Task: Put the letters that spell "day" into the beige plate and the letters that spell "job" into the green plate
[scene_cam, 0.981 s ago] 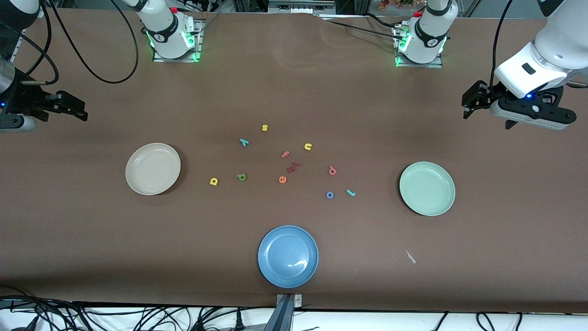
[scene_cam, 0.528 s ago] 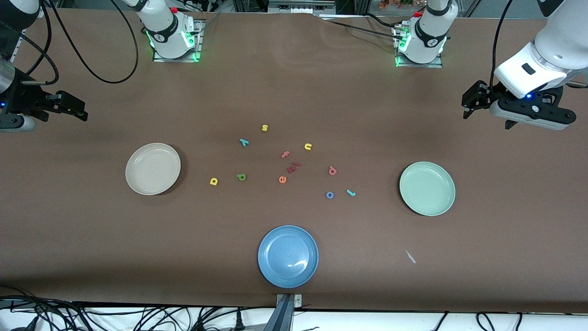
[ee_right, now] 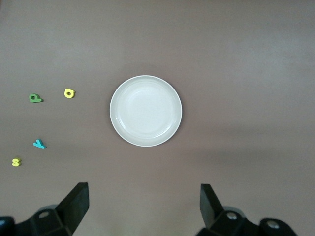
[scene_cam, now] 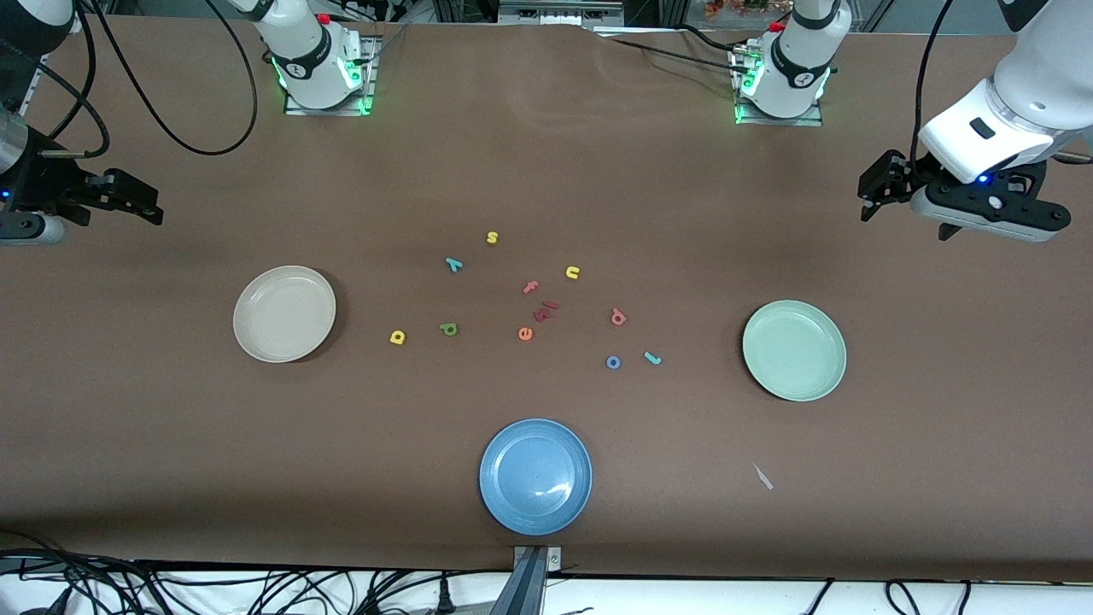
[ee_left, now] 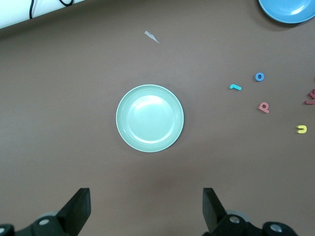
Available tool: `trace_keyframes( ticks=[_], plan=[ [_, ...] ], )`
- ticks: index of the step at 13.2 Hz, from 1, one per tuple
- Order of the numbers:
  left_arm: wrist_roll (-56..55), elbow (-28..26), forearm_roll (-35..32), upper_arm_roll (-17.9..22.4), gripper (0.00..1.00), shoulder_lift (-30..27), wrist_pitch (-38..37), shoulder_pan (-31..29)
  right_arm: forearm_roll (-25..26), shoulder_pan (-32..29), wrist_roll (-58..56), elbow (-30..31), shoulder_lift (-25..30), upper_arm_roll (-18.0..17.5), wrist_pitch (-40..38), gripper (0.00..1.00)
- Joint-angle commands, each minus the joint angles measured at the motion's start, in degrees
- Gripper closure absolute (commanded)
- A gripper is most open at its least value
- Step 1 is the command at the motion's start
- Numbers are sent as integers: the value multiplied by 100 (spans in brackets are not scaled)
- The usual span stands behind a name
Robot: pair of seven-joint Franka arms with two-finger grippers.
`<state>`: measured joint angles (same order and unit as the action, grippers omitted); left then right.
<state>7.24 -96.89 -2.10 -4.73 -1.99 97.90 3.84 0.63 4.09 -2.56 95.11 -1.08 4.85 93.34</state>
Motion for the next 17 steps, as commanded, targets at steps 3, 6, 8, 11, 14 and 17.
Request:
trace_keyframes(
  ticks=[3, 6, 8, 11, 14, 17],
  plan=[
    [50, 651, 104, 51, 0, 495, -157, -94, 16, -39, -8, -36, -7, -36, -17, 0],
    [41, 786, 95, 68, 0, 585, -254, -103, 16, -39, -8, -36, -7, -36, -17, 0],
    [41, 777, 86, 68, 0, 585, -254, -103, 16, -39, -8, -36, -7, -36, -17, 0],
    [50, 777, 86, 60, 0, 585, -263, -112, 16, -39, -8, -36, -7, -28, -17, 0],
    [32, 777, 86, 60, 0, 585, -263, -103, 16, -39, -8, -36, -7, -28, -26, 0],
    [41, 786, 87, 51, 0, 585, -263, -103, 16, -39, -8, -36, -7, -36, -26, 0]
  ],
)
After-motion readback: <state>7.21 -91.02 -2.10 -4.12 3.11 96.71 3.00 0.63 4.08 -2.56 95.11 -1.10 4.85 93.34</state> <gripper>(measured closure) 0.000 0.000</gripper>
